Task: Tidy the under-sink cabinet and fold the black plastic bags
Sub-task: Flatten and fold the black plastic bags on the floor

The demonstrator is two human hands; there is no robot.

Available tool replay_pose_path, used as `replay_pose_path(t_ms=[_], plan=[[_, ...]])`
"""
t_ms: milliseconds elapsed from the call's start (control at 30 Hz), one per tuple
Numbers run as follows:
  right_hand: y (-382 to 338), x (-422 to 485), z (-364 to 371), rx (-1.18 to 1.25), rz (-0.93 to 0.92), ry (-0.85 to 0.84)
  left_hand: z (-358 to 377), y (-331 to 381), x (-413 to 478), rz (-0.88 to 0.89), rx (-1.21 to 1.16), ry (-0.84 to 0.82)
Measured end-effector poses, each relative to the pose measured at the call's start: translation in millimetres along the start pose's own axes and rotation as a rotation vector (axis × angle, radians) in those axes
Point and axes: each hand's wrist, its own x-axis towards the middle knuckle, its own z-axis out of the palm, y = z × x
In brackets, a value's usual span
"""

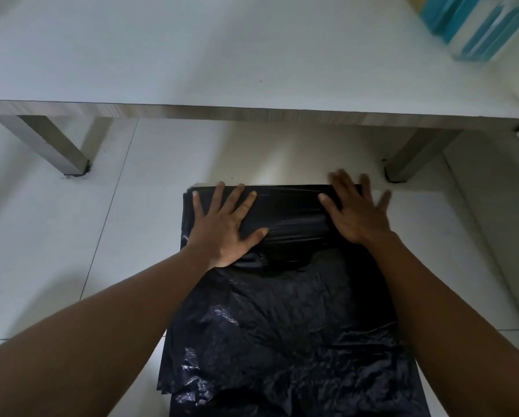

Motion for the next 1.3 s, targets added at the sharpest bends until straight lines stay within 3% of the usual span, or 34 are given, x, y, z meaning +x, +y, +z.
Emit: replay_pose_path(t_ms=[167,233,333,433,600,700,833,967,1133,1300], plan=[[8,-4,-5,0.071,0.056,-0.026,-18,-1,6,-0.031,-0.237,-0.128],[6,-2,-13,0.095,0.081,-0.084,-30,-3,7,-0.08,-0.37,-0.083],[6,6,-25,0.058,0.016,-0.085,-46,-16,6,-0.095,-0.144,0.047],[-4,12,-32,0.02,-0.178,-0.058,-60,-27,8,-0.133,0.019,-0.064],[-27,21,-53,-0.167,-0.164,-0.082,-78,-26,24,-0.118,0.143,-0.025],[-31,22,-66,-0.153,-0.142,0.051,-89,-27,31,-0.15,0.148,0.106],[-34,15,-88,-0.107,-0.141,0.293,-107,-29,29,-0.137,0.051,0.422],[-27,-18,-95,-0.092,-0.225,0.517,-117,-25,11,-0.083,-0.049,0.511],[-14,-74,-69,-0.005,-0.323,0.457,-96,-17,-36,0.071,0.022,0.44],[2,-101,-25,0.027,-0.378,0.223,-60,-22,-65,0.127,0.064,0.168]])
